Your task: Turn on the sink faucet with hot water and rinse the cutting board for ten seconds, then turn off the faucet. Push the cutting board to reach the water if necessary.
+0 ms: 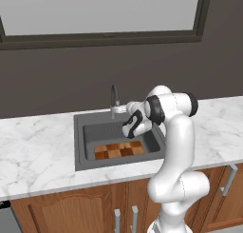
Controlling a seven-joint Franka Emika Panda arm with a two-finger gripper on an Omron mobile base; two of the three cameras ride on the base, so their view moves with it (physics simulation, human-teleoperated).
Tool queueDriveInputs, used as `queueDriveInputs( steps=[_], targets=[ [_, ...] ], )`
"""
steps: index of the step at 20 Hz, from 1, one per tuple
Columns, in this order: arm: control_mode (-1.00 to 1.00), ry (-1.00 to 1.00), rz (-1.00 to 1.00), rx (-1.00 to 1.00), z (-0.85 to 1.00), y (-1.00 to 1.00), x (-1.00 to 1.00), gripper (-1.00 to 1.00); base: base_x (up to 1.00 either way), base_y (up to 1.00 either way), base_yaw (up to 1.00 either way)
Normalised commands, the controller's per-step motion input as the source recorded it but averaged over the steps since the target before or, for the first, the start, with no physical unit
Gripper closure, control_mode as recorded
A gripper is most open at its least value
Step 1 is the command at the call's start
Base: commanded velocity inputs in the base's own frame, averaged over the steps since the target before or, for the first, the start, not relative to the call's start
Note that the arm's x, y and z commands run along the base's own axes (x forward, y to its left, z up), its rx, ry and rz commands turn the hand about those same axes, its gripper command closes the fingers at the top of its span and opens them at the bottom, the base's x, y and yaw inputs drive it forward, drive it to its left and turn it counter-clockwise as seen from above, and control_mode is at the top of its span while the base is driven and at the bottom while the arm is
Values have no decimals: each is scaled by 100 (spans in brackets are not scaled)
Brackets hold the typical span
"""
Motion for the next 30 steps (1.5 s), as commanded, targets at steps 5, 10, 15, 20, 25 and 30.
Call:
queueDriveInputs(
  steps=[5,10,15,20,25,30],
  targets=[
    [-100,0,0,0,-7,0,1,-100,0,0,0],
    [-100,0,0,0,-12,0,4,-100,0,0,0],
    [-100,0,0,0,-12,0,13,-100,0,0,0],
    [-100,0,0,0,-10,0,17,-100,0,0,0],
    [-100,0,0,0,-3,0,14,-100,0,0,0],
    [-100,0,0,0,0,2,15,-100,0,0,0]
  ],
)
